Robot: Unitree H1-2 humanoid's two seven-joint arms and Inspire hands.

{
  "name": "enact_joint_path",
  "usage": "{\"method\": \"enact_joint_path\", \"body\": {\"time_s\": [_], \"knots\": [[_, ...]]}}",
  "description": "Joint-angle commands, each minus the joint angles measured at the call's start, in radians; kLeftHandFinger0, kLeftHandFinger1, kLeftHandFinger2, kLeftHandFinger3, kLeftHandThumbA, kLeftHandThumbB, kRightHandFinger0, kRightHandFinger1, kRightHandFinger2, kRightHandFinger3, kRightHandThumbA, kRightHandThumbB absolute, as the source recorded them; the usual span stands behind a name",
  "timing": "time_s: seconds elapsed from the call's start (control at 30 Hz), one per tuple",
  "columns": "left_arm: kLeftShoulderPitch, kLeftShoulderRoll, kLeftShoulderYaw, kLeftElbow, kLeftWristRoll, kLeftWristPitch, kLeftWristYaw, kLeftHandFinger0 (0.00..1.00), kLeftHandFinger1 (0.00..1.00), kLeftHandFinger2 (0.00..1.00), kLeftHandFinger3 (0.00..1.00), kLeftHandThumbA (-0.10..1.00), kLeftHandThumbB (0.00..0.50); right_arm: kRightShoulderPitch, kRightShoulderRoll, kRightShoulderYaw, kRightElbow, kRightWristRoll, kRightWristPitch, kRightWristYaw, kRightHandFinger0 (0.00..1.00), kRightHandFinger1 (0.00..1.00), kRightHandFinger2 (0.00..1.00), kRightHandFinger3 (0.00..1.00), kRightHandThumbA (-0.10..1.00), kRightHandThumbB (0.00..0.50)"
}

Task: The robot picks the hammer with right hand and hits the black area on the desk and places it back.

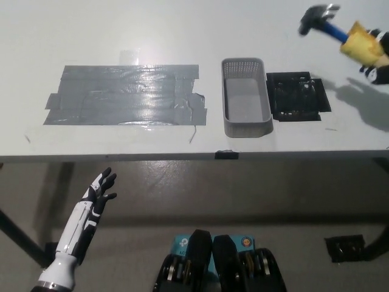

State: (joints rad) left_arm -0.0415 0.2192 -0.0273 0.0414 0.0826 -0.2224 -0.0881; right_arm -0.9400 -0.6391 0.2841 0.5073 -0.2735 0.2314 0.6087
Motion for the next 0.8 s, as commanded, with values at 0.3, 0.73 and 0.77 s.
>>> {"method": "enact_joint_path", "body": {"time_s": [0.3, 0.73, 0.77], "knots": [[-0.018, 0.016, 0.012, -0.031, -0.017, -0.013, -0.012, 0.91, 1.00, 1.00, 1.00, 1.00, 0.041, -0.056, -0.012, 0.054, -0.036, -0.042, 0.011, 0.079, 0.20, 0.67, 0.94, 1.00, -0.10, 0.143], [-0.024, 0.016, 0.013, -0.029, -0.018, -0.011, -0.012, 0.91, 1.00, 1.00, 1.00, 1.00, 0.043, -0.079, -0.030, 0.065, 0.014, -0.046, -0.037, 0.118, 0.15, 0.56, 0.87, 0.90, -0.10, 0.098], [-0.023, 0.017, 0.013, -0.029, -0.017, -0.012, -0.012, 0.91, 1.00, 1.00, 1.00, 1.00, 0.041, -0.080, -0.031, 0.066, 0.013, -0.048, -0.037, 0.123, 0.13, 0.56, 0.87, 0.85, -0.10, 0.098]]}}
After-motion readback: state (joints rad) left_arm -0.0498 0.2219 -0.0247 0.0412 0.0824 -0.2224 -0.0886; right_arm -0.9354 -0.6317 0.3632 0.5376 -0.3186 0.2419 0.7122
